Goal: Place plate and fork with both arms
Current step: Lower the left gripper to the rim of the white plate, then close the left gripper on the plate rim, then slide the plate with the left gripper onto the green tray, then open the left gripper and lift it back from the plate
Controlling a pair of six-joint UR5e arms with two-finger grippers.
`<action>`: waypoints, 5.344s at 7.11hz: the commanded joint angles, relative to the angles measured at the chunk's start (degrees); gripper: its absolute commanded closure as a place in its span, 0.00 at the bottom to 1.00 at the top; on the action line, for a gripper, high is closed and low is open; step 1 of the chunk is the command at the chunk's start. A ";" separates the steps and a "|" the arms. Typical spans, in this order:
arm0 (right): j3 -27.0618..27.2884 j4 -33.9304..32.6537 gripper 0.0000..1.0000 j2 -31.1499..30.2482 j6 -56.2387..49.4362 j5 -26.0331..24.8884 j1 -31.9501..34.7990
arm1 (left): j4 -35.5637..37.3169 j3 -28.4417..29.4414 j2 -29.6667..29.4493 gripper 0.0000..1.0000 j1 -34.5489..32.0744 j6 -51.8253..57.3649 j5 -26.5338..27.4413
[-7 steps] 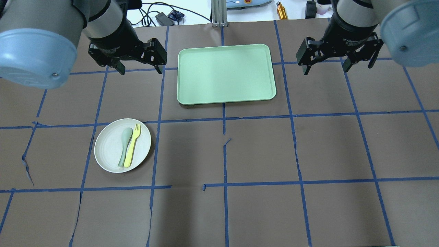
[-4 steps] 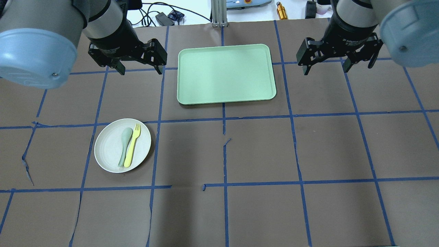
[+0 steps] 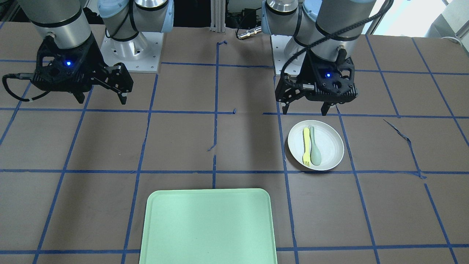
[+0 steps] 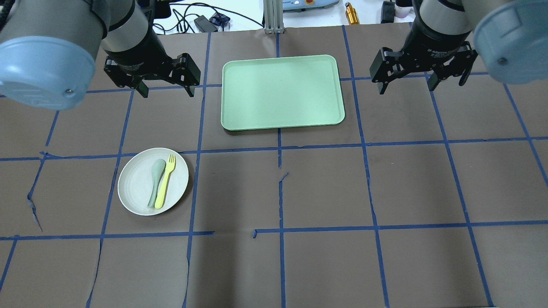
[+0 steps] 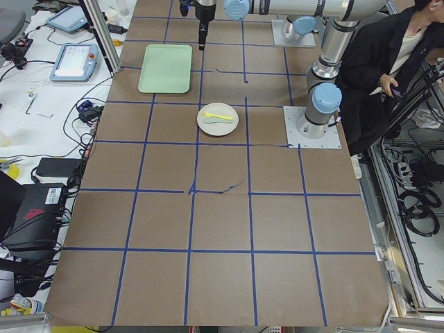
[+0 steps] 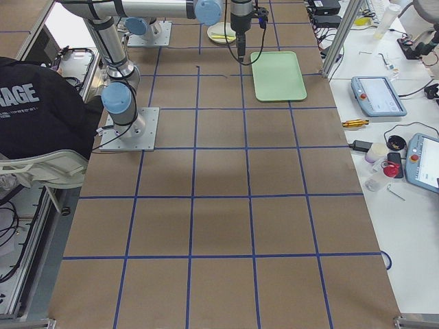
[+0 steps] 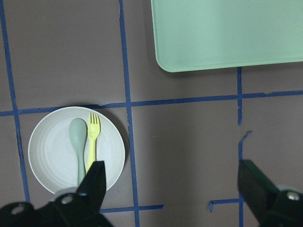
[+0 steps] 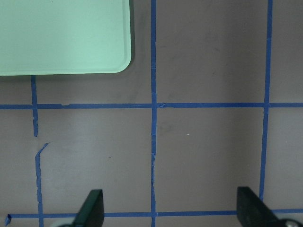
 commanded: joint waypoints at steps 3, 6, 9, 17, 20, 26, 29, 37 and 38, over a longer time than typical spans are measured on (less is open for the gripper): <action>0.65 -0.09 0.00 0.00 0.02 0.25 0.02 | 17.68 -20.93 -1.13 0.03 19.68 22.86 1.25; 0.65 -0.09 0.00 0.26 0.02 0.34 -0.06 | 36.12 -35.30 -4.73 0.09 30.25 30.02 -1.28; 0.73 -0.09 0.00 0.26 0.02 0.34 0.02 | 36.22 -35.15 -7.37 0.48 31.32 29.77 -5.52; 0.65 -0.09 0.00 0.26 -0.07 0.34 -0.06 | 30.39 -29.64 -7.29 1.00 30.80 22.91 -16.71; 0.47 -0.26 0.00 0.26 0.10 0.08 -0.07 | 25.51 -20.61 -10.70 1.00 22.34 16.38 -27.75; 0.56 -0.35 0.00 0.26 0.02 0.17 -0.07 | 21.27 17.73 -40.65 1.00 -0.92 -10.90 -22.31; 0.64 -0.35 0.00 0.26 0.02 0.08 -0.07 | 25.75 17.85 -42.09 1.00 -1.72 -16.01 -20.72; 0.64 -0.09 0.00 0.18 -0.25 -0.36 -0.07 | 36.14 -7.07 -19.65 0.00 -1.63 -12.00 -10.97; 0.65 -0.09 0.00 0.18 -0.25 -0.36 -0.07 | 25.52 -6.15 -14.89 0.00 -1.46 -4.76 -10.88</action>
